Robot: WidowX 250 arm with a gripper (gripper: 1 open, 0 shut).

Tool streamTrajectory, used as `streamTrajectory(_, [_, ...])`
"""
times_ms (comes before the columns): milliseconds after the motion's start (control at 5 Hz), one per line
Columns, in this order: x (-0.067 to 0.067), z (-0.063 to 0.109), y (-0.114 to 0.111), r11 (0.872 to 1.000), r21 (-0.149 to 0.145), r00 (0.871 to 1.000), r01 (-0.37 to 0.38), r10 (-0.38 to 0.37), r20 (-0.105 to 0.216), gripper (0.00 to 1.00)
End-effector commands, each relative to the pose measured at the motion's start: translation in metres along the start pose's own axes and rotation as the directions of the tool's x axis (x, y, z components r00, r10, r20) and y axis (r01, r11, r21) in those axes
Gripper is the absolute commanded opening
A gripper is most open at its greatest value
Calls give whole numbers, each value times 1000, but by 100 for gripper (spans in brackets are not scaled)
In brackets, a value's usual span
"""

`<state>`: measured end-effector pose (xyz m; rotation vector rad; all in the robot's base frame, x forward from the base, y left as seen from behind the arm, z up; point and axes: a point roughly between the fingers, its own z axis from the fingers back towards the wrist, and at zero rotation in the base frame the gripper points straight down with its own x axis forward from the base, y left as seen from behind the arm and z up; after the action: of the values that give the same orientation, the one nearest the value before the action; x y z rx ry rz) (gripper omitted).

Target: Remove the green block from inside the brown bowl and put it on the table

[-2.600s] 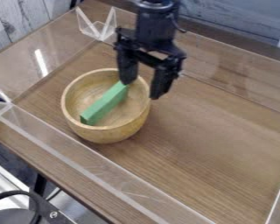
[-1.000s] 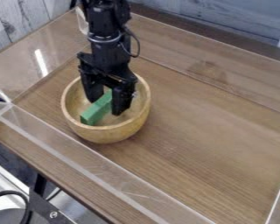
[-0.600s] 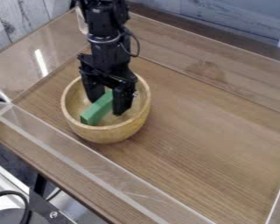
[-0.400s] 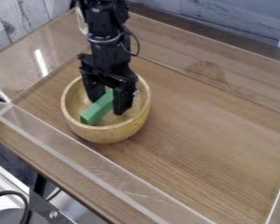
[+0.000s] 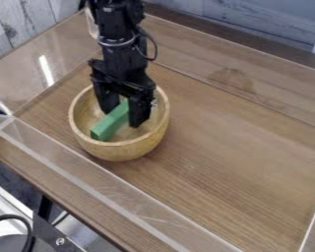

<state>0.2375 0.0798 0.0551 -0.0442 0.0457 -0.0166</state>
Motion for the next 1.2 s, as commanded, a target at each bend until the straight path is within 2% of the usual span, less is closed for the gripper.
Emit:
streamTrajectory(0, [12,14,8,1000,20,998,-8,7,67,100])
streamTrajectory(600, [16,10,10,1000,16,998,-8,7,70,100])
streamTrajectory(800, [16,5,11,1000,15,998,-11,10,65,0])
streamTrajectory(1000, [16,4,11,1000,15,998,-15,14,62,0])
